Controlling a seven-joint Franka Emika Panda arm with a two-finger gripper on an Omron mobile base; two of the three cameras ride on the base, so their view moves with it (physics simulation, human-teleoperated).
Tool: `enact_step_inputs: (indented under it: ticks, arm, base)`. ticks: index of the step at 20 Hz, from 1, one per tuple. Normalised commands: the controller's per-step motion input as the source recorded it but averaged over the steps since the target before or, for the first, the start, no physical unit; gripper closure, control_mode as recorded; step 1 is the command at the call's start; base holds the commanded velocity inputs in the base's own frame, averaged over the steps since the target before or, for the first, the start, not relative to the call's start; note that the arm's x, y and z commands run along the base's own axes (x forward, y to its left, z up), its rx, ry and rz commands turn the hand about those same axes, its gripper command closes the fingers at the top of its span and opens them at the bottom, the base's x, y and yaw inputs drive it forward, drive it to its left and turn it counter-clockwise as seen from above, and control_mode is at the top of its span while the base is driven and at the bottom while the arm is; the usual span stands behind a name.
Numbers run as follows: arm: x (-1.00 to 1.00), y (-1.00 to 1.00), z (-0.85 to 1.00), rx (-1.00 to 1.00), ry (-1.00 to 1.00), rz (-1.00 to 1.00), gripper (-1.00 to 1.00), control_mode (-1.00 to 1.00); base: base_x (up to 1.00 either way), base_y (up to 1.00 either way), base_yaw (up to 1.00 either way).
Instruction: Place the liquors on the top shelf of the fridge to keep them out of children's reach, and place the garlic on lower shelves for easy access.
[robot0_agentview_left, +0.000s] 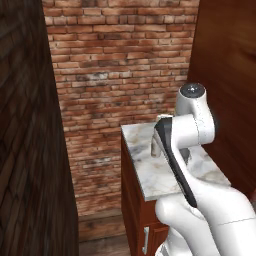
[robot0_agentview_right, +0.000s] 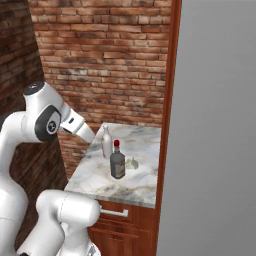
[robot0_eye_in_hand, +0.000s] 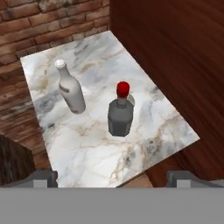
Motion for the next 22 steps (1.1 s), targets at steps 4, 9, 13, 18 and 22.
enact_step_inputs:
  ticks: [4, 9, 13, 18, 22]
  arm:
    - [0.0, -0.01, -0.33, -0.05, 0.0, -0.3, -1.0, -1.0]
    - [0.04, -0.08, -0.25, -0.01, 0.0, -0.16, -1.0, -1.0]
    - [0.1, -0.14, -0.21, 0.0, 0.0, -0.1, -1.0, -1.0]
    - [0.18, -0.23, -0.29, 0.0, 0.01, -0.05, -1.0, -1.0]
    - [0.22, -0.24, -0.3, 0.0, 0.02, -0.03, -1.0, -1.0]
  base:
    - [0.0, 0.0, 0.0]
    - [0.0, 0.0, 0.0]
    - [0.0, 0.0, 0.0]
    - [0.0, 0.0, 0.0]
    - [0.0, 0.0, 0.0]
